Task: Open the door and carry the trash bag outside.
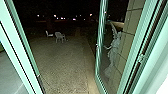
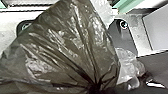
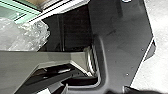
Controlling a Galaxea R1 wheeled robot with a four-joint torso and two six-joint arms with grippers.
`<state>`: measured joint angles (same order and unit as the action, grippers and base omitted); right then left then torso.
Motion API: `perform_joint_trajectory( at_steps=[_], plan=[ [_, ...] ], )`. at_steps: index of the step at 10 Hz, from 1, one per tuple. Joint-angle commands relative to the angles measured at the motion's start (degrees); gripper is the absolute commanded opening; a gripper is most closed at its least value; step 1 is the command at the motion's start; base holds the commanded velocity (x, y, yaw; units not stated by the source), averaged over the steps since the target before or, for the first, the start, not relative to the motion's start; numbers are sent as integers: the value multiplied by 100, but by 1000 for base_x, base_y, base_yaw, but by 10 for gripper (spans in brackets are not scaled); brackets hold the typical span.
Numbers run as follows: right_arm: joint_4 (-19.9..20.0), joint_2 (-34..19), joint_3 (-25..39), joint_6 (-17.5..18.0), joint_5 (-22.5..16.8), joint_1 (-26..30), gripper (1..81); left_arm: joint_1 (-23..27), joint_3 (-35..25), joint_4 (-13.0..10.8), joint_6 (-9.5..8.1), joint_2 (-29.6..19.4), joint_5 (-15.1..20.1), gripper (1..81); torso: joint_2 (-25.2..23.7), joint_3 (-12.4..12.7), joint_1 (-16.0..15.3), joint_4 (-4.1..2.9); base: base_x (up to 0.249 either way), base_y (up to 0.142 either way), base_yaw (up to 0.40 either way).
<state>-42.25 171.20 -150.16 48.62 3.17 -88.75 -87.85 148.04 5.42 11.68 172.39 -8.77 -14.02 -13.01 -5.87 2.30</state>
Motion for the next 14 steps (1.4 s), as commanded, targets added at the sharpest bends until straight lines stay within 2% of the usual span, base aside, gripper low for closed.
perform_joint_trajectory(
  at_steps=[1, 14],
  plan=[
    [-81, 4, 15, -10, -238, 194, 811, 184, -91, -50, -16, 42, 305, 10, 0, 0, 0, 0, 0, 0, 0],
    [-81, 4, -38, -10, -185, 168, 811, 184, -91, -42, -16, 51, 305, 10, -4, 2, 11, 0, 80, 0, 0]
  ],
)
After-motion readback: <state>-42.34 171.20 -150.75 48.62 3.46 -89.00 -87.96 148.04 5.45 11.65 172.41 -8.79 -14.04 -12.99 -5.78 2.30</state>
